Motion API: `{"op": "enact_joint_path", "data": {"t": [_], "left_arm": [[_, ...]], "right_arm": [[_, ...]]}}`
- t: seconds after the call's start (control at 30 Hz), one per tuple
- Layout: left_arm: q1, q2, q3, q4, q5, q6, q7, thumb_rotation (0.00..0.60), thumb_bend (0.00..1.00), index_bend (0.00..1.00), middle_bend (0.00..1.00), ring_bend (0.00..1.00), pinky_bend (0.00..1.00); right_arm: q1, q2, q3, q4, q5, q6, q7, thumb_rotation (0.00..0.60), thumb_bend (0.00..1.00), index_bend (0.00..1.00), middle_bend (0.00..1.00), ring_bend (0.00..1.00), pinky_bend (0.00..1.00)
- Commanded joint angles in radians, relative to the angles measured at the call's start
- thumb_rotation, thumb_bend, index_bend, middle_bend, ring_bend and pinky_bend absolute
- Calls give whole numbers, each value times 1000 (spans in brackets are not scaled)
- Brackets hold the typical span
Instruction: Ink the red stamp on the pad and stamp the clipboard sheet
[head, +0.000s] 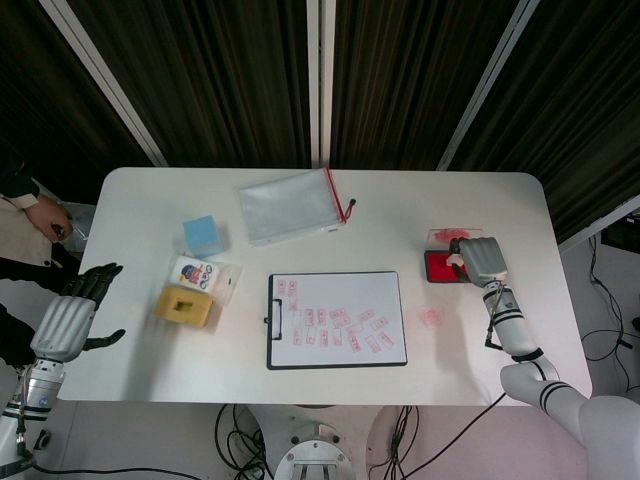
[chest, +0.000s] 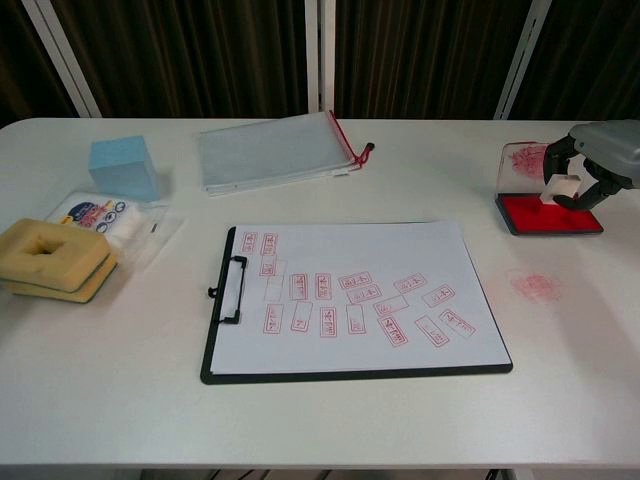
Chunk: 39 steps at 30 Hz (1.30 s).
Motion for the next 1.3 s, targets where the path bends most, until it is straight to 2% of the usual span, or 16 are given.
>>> {"op": "enact_joint_path", "data": {"t": [0.03,0.3,0.43,0.53,0.67,0.8,0.87,1.03,1.3], "left_arm": [[0,0,0,1,0,0,-1,600,118,83,89,97,185],[3,-1,0,4,0,6,-6,600,119,83,89,97,186],[6,1,0,4,0,11,-7,600,118,83,89,97,185],[8,4,0,2,0,15,-7,600,118,83,89,97,185],[10,6,-2,1,2,22,-9,600,118,84,89,97,185],[12,3,-2,5,3,26,-16,600,119,84,89,97,185],[13,2,-1,7,3,27,-18,600,118,84,89,97,185],[23,8,0,10,0,39,-25,600,119,84,89,97,185],[36,18,0,15,-5,52,-37,600,118,83,89,97,185]], "right_arm": [[1,-8,-1,14,1,-4,3,600,450,921,795,860,904],[0,-15,1,30,-3,4,17,600,453,935,806,860,904],[-5,8,10,-12,-10,37,48,600,452,936,806,860,904],[-15,69,25,-118,-28,104,81,600,451,936,806,860,904],[-32,196,51,-344,-48,192,48,600,434,936,806,860,904],[-34,281,58,-538,-54,209,-19,600,430,935,807,860,904],[-28,296,54,-593,-55,202,-54,600,431,935,808,860,904],[14,277,33,-693,-74,156,-125,600,431,935,808,860,904],[86,161,9,-703,-72,88,-263,600,434,936,807,860,904]]}}
